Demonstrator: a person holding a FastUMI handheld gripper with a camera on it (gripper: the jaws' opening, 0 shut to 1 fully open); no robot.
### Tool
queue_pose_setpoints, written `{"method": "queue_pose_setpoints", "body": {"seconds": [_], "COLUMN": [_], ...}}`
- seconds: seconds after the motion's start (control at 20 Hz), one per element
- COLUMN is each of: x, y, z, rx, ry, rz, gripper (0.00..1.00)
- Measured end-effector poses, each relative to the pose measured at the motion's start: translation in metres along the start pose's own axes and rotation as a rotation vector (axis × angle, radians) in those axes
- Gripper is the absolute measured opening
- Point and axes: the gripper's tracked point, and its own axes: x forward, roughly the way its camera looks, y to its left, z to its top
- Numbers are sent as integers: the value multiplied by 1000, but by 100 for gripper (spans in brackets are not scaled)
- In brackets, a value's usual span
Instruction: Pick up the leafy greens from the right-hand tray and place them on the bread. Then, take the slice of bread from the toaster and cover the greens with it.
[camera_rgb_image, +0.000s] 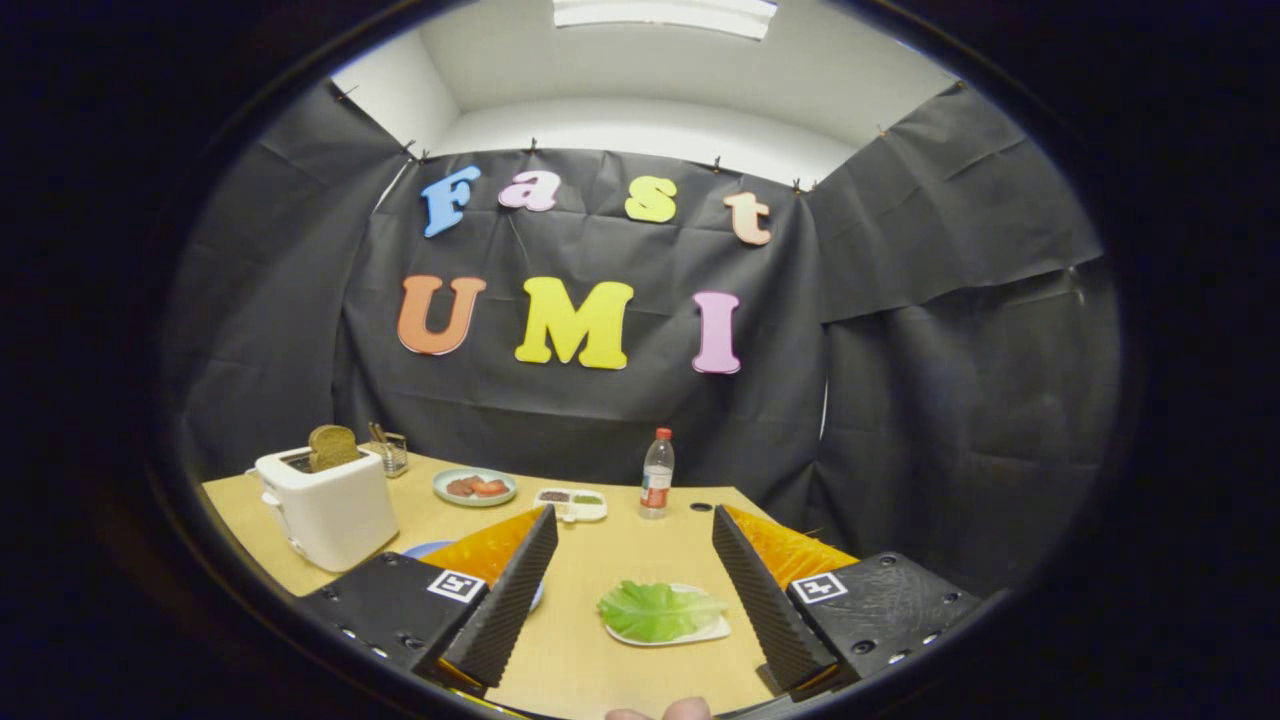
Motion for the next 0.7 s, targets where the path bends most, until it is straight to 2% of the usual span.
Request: {"method": "queue_pose_setpoints", "body": {"seconds": [0.3,0.7], "x": [32,96], "y": [-47,-33], "z": [-15,-105], "rx": [-47,-93], "ry": [102,489], "rz": [13,145], "gripper": [95,95]}}
